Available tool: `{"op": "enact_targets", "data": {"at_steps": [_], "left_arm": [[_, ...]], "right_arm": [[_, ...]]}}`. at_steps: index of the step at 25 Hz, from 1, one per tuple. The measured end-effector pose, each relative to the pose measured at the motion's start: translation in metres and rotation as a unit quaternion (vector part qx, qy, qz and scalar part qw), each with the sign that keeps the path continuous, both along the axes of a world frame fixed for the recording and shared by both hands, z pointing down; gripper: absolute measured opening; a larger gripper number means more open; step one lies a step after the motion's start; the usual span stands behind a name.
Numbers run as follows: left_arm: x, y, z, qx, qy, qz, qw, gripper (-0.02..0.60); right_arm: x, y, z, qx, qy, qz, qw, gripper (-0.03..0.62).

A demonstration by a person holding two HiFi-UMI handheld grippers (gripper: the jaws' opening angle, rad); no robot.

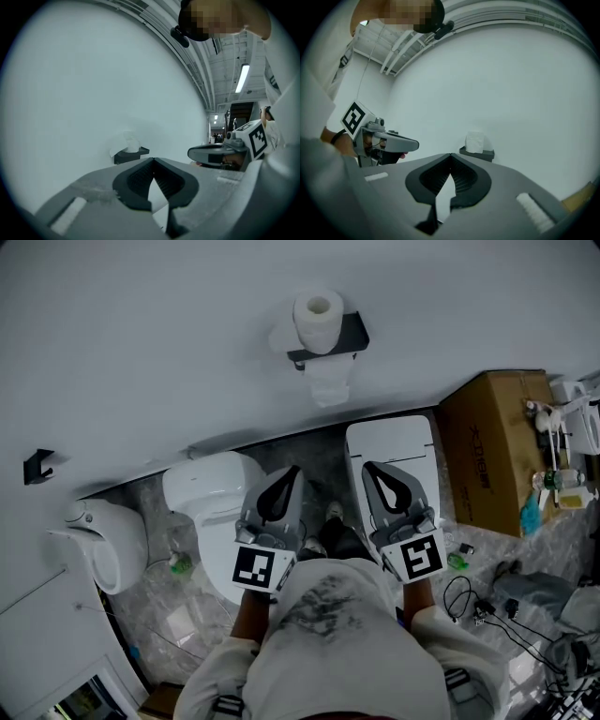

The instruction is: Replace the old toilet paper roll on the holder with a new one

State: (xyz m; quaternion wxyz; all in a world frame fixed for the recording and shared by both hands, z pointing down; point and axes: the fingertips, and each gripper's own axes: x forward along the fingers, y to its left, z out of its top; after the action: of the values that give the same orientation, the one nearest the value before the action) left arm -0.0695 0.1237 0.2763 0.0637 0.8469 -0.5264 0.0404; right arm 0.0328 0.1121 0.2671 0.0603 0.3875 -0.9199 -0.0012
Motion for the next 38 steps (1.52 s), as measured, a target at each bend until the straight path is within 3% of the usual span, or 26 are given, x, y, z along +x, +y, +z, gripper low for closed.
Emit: {"op": "enact_targets", "data": {"at_steps": [15,26,38], "left_arm": [[0.019,-0.053,0.026,-0.029,-0.002,-0.036,0.9989,0.002],[0.017,-0.087,0.043,-0.033,-0.003,-0.028,0.9991,0.006],[0.006,-0.133,0.078,-0.067,-0.001,-0.019,0.9976,0.043]], "right_arm": [[0.024,-0.053,0.022,-0.022,0.009,-0.021,0.999,0.002],[0.016,-0.077,0.042,-0.039,0.017,-0.017,0.999,0.002],[-0.006,-0.109,0.062,-0.052,0.002,-0.014,0.999,0.002]]}}
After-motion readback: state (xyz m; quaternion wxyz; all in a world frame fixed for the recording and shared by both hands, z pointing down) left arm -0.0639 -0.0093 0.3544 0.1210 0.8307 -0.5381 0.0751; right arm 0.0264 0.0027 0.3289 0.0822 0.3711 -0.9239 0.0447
